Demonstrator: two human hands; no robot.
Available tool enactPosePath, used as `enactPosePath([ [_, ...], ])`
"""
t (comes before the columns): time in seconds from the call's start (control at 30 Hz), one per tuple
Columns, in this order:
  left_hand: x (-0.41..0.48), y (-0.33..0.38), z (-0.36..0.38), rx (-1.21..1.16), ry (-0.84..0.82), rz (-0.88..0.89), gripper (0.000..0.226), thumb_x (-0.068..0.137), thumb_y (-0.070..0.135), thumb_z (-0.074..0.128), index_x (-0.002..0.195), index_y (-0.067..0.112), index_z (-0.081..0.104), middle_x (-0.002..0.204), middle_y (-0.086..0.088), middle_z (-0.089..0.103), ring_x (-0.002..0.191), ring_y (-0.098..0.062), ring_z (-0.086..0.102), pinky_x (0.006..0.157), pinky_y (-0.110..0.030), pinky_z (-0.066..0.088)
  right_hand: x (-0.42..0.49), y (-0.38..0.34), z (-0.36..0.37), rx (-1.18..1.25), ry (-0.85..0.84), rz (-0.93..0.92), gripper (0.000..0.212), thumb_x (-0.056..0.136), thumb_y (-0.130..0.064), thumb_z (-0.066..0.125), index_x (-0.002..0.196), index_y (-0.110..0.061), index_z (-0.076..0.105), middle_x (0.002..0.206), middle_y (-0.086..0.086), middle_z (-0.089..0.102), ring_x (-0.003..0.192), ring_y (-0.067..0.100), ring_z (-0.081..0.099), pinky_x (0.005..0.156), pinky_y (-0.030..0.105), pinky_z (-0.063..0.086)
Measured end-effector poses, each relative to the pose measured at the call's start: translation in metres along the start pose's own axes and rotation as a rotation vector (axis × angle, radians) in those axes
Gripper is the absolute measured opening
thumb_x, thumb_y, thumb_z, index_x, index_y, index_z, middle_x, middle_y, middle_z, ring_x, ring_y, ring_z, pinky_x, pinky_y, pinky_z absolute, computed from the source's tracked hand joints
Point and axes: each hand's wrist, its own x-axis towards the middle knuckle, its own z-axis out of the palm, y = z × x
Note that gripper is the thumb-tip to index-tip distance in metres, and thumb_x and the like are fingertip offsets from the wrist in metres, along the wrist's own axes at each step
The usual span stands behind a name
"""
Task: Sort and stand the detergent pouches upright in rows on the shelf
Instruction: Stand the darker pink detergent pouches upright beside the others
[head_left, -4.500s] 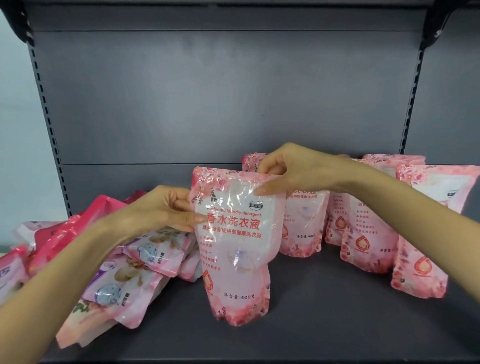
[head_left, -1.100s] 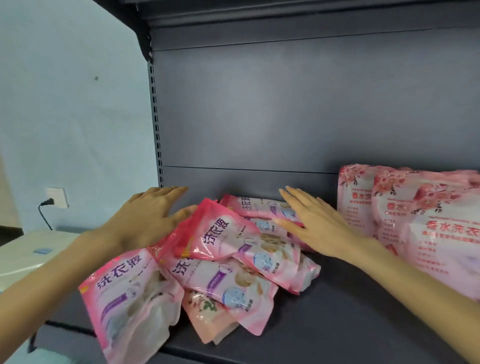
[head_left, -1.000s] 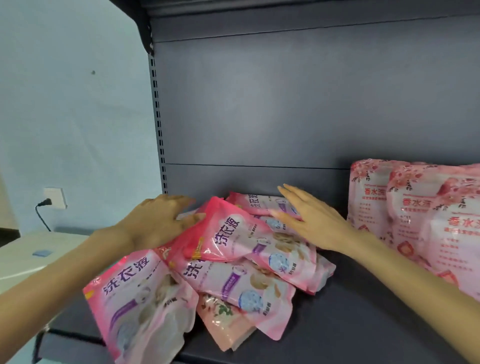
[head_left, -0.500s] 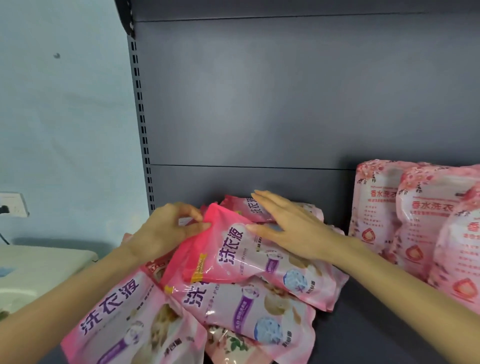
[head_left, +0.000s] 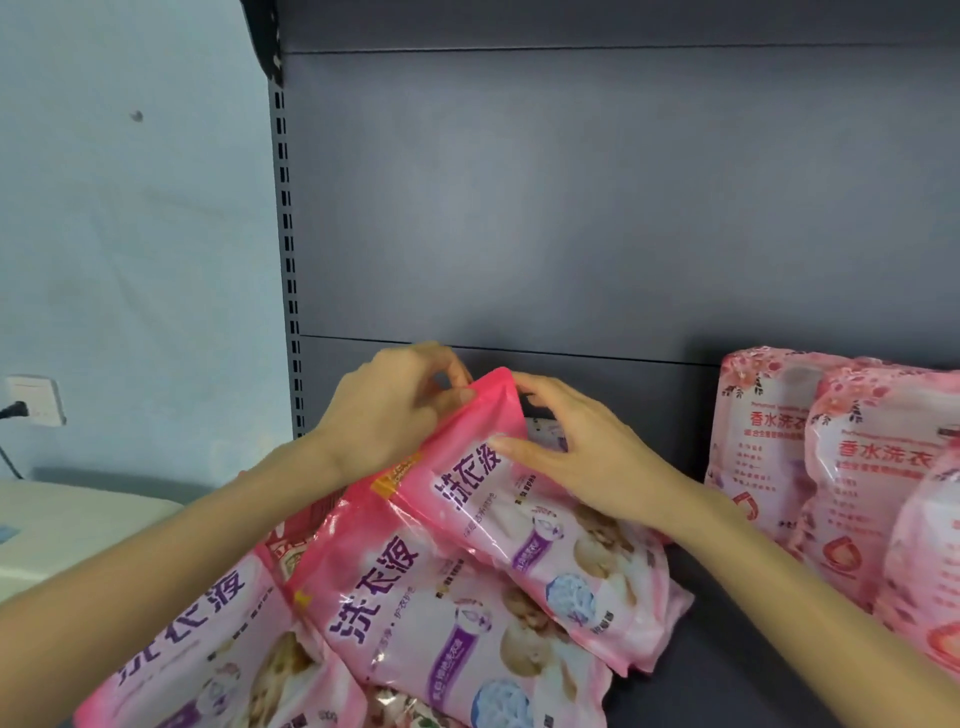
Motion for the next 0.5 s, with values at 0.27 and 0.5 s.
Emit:
enactPosePath([
  [0.27,0.022,0.037,-0.001,-0.055,0.012,0.136,0.009,0.086,0.035,0.061,0.08,0.03,0.062,0.092,0.014,0.062,0.082,-0.012,0.061,0.08,-0.042,0.049,0.004,0.009,-0.022,0.558,0.135,-0.015,0.035,0.078,-0.018,0.072,0.11,-0.021,0.058,0.1,-0.003,0.071,0.088,0.009,0.069,0.076,0.022,0.055],
  [0.5,0.023,0.048,-0.002,-0.183,-0.001,0.132,0.008,0.089,0.032,0.06,0.083,0.028,0.063,0.075,0.013,0.065,0.066,-0.004,0.058,0.074,-0.042,0.052,0.014,0.017,-0.04,0.657,0.127,-0.05,0.018,0.074,-0.004,0.071,0.089,-0.011,0.067,0.077,-0.002,0.073,0.073,0.012,0.069,0.065,0.02,0.053],
])
